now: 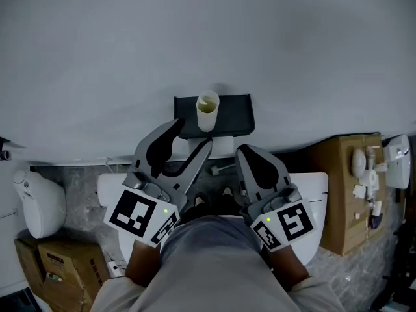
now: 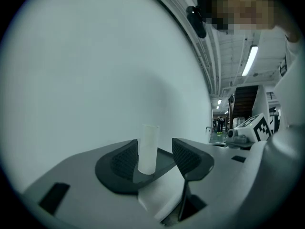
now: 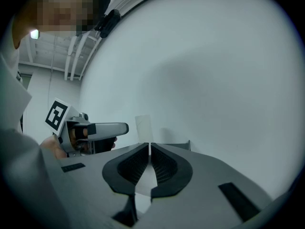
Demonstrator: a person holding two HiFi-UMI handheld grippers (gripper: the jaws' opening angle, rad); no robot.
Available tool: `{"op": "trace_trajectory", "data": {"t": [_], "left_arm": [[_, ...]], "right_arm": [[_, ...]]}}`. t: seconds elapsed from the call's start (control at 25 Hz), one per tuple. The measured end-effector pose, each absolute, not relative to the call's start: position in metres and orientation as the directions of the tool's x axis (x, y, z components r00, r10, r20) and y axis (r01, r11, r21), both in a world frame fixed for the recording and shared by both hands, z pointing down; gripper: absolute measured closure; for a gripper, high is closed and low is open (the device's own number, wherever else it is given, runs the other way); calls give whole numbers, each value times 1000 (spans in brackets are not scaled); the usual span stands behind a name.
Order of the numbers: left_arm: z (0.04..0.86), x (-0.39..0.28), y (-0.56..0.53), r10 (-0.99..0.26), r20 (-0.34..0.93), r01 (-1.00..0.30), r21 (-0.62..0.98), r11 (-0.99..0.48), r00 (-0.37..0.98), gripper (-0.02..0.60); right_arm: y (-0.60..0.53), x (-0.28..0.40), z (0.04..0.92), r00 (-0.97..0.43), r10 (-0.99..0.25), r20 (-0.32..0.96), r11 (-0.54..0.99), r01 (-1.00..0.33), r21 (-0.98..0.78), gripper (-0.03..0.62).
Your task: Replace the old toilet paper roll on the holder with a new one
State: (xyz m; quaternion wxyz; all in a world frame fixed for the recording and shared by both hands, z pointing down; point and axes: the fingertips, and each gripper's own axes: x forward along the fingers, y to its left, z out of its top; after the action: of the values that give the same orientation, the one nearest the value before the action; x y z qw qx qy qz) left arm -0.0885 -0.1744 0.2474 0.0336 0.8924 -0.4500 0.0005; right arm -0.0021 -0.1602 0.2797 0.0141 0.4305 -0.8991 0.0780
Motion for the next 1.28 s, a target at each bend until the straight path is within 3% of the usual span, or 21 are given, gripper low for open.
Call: {"op": "trace_trajectory", "data": {"t": [0.12,0.36,1.28], "left_arm": [[250,-90,-162,-818,28,-818,37,-574,575,355],[259,-97,-147,-851,0,-848,71,-525,526,576],[266,-87,-131,-835,8,-831,112,-546,550,577]], "right_arm": [[-155,-6,277,-629,-772,93,621,-778,-96,563],[-147,-8,277,-619,-779,101,617,-785,-59,565],[-138,8,259,-648,-753,115,650,-760,-29,578]]}}
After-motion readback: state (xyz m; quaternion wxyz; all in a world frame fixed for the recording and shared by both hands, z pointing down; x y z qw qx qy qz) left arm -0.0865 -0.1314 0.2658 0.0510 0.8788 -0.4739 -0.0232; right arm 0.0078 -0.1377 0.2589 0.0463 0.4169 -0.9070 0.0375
